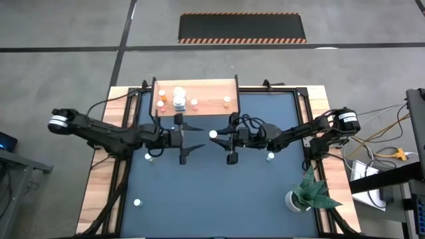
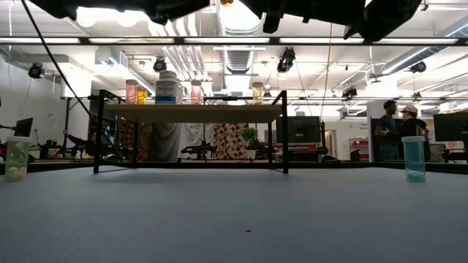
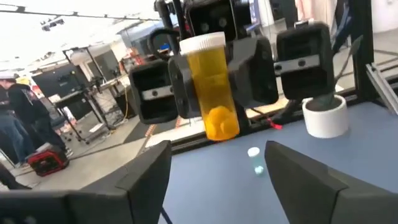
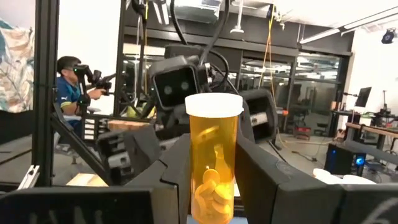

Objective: Pick and place medicine bottles onto shelf by color
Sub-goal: Put the orange pill bottle on the shelf

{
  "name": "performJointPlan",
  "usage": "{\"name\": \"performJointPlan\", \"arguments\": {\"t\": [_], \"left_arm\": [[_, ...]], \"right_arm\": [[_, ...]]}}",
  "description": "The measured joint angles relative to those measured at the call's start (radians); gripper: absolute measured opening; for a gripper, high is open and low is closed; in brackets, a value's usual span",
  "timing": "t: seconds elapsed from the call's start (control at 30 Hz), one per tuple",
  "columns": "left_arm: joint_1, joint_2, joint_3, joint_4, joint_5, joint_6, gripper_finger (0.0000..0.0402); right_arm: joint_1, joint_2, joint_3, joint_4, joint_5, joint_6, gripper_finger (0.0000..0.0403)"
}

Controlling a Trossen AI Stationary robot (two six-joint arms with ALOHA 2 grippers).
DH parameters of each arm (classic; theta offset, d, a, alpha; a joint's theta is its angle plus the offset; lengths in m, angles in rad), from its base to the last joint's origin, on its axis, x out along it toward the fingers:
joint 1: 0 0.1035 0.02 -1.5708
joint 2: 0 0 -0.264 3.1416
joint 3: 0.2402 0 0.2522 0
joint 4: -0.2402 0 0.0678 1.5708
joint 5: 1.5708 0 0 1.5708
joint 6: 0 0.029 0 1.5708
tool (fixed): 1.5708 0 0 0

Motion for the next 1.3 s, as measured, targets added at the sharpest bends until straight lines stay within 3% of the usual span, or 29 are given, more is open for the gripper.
{"name": "performJointPlan", "arguments": {"t": [0.23,0.57,1.07,1.3], "left_arm": [[0.013,0.071,0.031,0.066,0.068,-0.005,0.0244],[0.023,0.15,0.042,0.2,0.073,-0.029,0.0242],[0.064,0.169,0.041,0.211,0.076,-0.055,0.0143],[0.063,0.169,0.041,0.212,0.151,-0.058,0.0123]], "right_arm": [[0.0,0.0,0.001,0.0,0.0,-0.015,0.0093],[0.0,0.0,0.002,0.017,-0.001,-0.029,0.0093],[0.0,0.0,0.003,0.045,-0.001,-0.048,0.0093],[-0.001,0.0,0.003,0.044,-0.005,-0.052,0.0093]]}}
